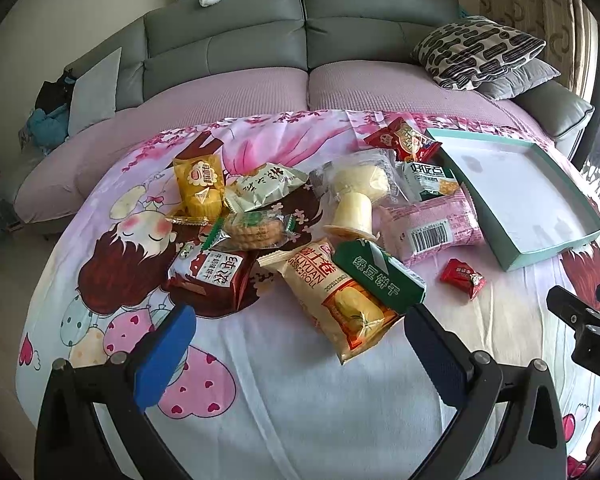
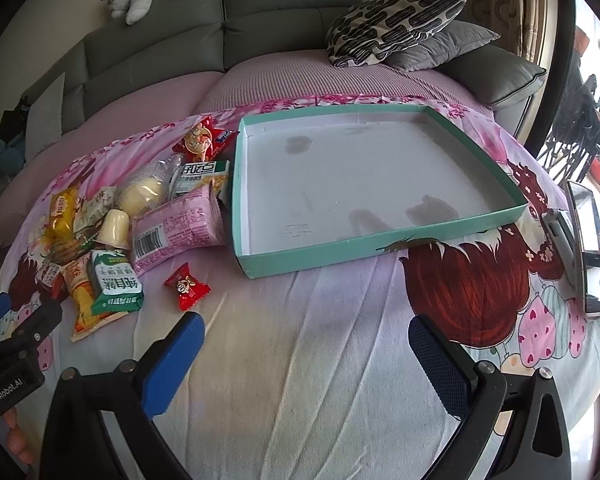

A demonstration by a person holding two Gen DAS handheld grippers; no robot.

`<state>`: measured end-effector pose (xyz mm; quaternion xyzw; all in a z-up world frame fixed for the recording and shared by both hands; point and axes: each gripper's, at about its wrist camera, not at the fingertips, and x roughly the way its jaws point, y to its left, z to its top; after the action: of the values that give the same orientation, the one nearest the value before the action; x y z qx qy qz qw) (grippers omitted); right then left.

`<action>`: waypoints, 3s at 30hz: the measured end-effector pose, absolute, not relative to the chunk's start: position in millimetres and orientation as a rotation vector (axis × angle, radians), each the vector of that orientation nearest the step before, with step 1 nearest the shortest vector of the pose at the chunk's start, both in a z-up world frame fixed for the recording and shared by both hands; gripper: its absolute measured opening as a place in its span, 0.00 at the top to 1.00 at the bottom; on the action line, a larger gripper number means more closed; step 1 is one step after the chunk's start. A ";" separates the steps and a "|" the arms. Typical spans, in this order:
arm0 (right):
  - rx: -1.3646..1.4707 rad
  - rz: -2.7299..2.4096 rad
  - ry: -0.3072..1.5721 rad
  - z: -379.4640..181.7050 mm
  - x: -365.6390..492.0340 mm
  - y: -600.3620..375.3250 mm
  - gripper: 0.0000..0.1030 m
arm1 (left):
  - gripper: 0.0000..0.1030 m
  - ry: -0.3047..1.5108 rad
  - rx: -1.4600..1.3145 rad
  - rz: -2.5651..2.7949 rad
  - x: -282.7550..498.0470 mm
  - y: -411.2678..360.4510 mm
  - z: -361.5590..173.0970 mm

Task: Organize snacks

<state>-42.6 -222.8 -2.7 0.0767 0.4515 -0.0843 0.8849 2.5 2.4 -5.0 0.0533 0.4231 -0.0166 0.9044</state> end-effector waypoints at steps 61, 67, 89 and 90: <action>0.153 -0.159 0.933 -0.9 -43.4 -221.3 0.00 | 0.00 0.947 0.029 -0.011 14.9 18.6 -3.5; 0.137 -0.092 0.936 9.8 -29.1 -209.2 0.00 | 0.00 1.040 -0.075 -0.014 36.8 25.1 9.4; 0.003 0.033 1.168 -32.6 35.9 -147.1 0.18 | 0.01 1.216 -0.308 0.095 70.7 32.2 -39.7; 0.002 0.032 1.175 -34.4 37.1 -145.3 0.19 | 0.01 1.222 -0.303 0.095 68.4 30.7 -41.4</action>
<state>37.1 -145.3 -34.4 0.0010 0.5544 0.0152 0.8321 68.4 30.7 -41.4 -0.1416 0.5711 0.0442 0.8073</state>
